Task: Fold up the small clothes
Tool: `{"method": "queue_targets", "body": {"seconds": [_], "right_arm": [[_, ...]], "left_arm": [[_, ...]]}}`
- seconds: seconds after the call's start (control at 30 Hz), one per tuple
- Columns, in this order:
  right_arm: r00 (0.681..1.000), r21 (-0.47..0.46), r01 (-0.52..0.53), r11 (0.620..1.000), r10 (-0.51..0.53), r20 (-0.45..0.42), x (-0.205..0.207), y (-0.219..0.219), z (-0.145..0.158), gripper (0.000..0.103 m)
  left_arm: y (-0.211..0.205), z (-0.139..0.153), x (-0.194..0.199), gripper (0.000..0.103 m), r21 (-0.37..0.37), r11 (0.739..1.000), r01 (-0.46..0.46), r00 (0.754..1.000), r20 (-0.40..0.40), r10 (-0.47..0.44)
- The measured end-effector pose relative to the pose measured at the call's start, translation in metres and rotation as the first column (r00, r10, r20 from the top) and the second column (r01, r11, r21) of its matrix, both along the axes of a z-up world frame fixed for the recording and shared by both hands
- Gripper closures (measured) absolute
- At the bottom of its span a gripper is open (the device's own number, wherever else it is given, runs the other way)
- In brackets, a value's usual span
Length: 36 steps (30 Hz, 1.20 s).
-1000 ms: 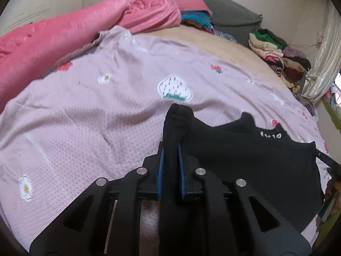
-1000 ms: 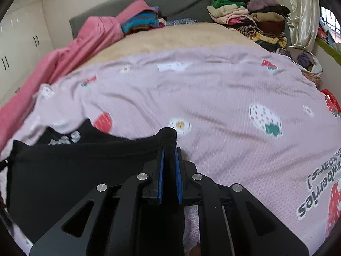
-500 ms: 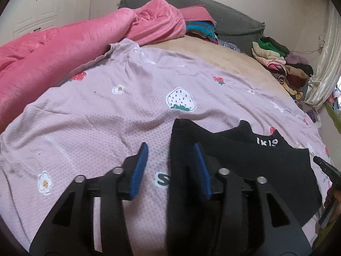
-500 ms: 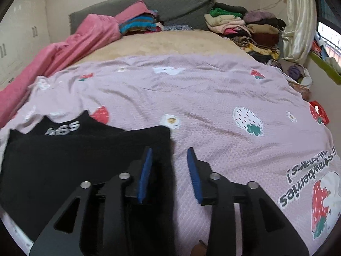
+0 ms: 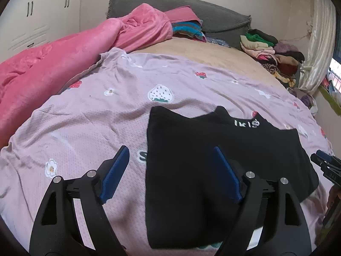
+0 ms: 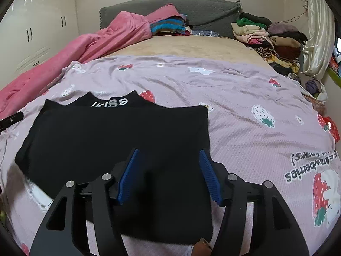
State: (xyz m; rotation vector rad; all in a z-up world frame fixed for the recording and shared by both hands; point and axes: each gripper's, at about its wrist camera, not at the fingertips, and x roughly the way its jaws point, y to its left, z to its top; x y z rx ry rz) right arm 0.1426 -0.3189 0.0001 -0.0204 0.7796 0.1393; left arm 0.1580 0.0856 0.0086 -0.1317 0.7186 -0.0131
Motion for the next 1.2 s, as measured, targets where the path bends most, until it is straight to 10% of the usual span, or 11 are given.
{"method": "queue_targets", "body": {"seconds": [1.2], "right_arm": [[0.990, 0.002, -0.057, 0.998, 0.057, -0.130, -0.034, 0.015, -0.034, 0.045]], "left_arm": [[-0.057, -0.056, -0.037, 0.030, 0.041, 0.989, 0.143, 0.973, -0.191, -0.133]]}}
